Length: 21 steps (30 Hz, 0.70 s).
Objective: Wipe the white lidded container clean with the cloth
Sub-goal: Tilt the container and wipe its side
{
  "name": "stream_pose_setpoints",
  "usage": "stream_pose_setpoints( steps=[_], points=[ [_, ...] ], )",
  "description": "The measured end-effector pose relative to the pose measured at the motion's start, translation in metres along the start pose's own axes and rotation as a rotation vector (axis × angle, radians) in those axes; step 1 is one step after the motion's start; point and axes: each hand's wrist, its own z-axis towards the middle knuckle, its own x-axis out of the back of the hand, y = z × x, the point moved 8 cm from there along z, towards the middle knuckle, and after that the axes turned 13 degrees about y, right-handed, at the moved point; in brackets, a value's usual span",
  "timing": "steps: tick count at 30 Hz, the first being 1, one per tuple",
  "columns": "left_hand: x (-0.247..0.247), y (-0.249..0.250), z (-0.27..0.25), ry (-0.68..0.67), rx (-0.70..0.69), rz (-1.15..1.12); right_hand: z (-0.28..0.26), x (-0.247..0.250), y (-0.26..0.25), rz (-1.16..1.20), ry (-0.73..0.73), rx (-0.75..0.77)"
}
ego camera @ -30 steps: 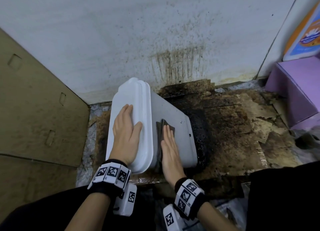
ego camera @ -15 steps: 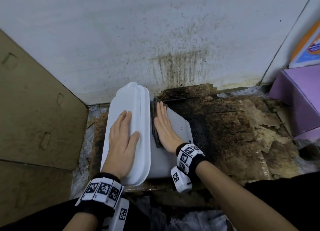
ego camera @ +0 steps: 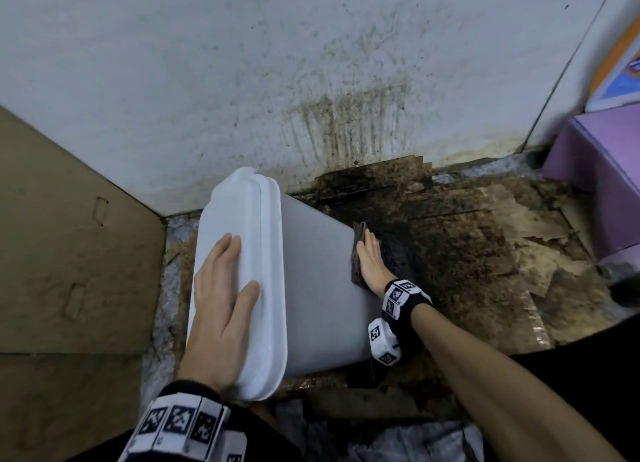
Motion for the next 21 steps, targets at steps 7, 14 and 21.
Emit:
stream_pose_setpoints(
  steps=[7, 14, 21],
  points=[
    [0.000, 0.004, -0.001, 0.006, 0.005, 0.000, -0.012, -0.007, -0.018, -0.027, 0.024, 0.010],
    [-0.002, 0.003, -0.001, 0.008, -0.014, 0.023, -0.086, -0.033, -0.124, 0.057, -0.053, 0.374],
    [0.000, 0.000, 0.000, 0.000, 0.008, 0.037, -0.092, -0.038, -0.132, 0.027, -0.116, 0.580]
  ],
)
